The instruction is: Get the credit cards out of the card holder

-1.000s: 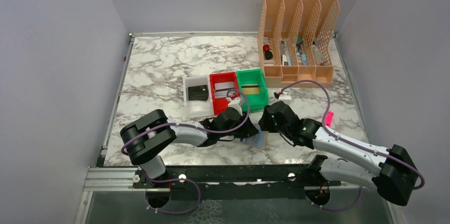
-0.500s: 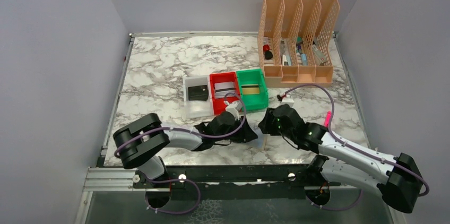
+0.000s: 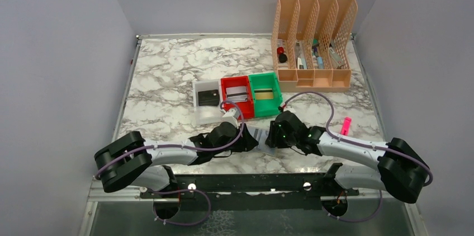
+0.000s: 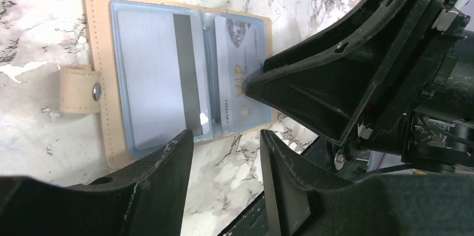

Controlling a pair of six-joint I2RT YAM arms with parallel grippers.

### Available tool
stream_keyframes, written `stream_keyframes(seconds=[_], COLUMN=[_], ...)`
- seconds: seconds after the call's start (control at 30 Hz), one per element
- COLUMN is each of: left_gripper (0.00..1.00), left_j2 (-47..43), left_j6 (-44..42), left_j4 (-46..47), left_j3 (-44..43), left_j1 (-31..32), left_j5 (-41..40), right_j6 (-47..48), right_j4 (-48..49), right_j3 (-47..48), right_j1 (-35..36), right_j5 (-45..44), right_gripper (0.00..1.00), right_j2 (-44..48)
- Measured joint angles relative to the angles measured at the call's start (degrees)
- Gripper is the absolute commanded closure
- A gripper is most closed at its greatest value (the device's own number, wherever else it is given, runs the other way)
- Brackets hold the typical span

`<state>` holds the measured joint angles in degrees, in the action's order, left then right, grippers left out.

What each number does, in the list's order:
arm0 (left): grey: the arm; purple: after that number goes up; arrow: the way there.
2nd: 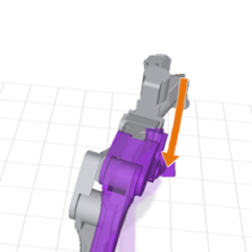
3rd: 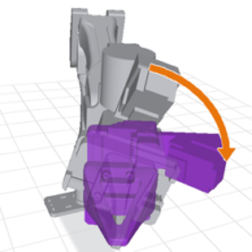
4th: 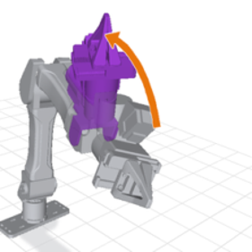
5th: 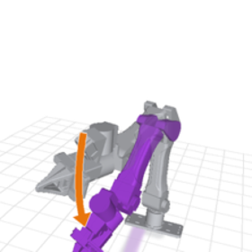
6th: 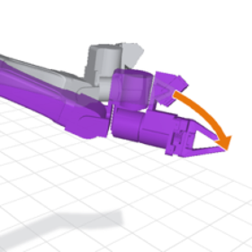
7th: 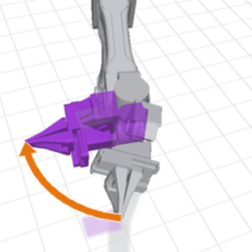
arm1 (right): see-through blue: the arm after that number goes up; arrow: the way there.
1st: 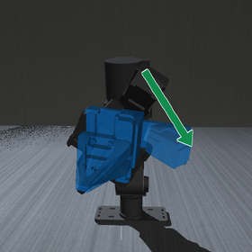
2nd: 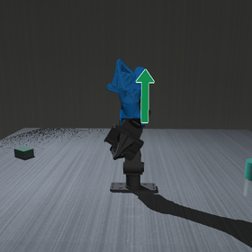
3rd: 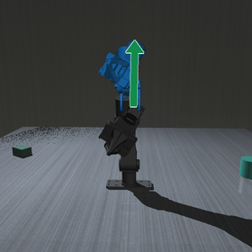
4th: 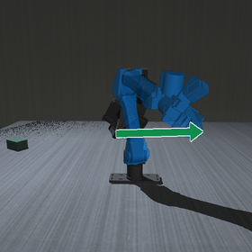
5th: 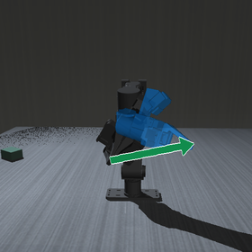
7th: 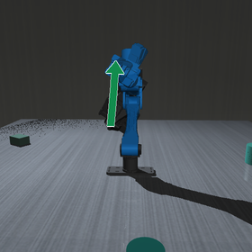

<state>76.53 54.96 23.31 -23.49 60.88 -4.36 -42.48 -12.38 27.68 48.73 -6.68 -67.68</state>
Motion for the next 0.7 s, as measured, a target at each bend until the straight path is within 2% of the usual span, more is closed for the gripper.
stream_keyframes(seconds=[0.27,0.53,0.7], left_gripper=[0.47,0.45,0.52], left_j2=[-2.5,-3.3,-0.2], left_j6=[-0.9,-1.5,-3.3], left_j4=[-3.9,-6.5,-6.3], left_j3=[0.0,0.0,-2.6], left_j1=[0.0,0.0,0.0], left_j5=[-1.7,-4.2,-4.7], right_j6=[4.6,11.5,12.6], right_j4=[5.4,7.1,7.2], right_j3=[2.0,2.7,2.8], right_j1=[0.0,-0.1,-0.1], right_j5=[1.5,5.5,5.9], right_gripper=[0.55,0.57,0.57], right_j2=[-5.2,-6.8,-7.1])
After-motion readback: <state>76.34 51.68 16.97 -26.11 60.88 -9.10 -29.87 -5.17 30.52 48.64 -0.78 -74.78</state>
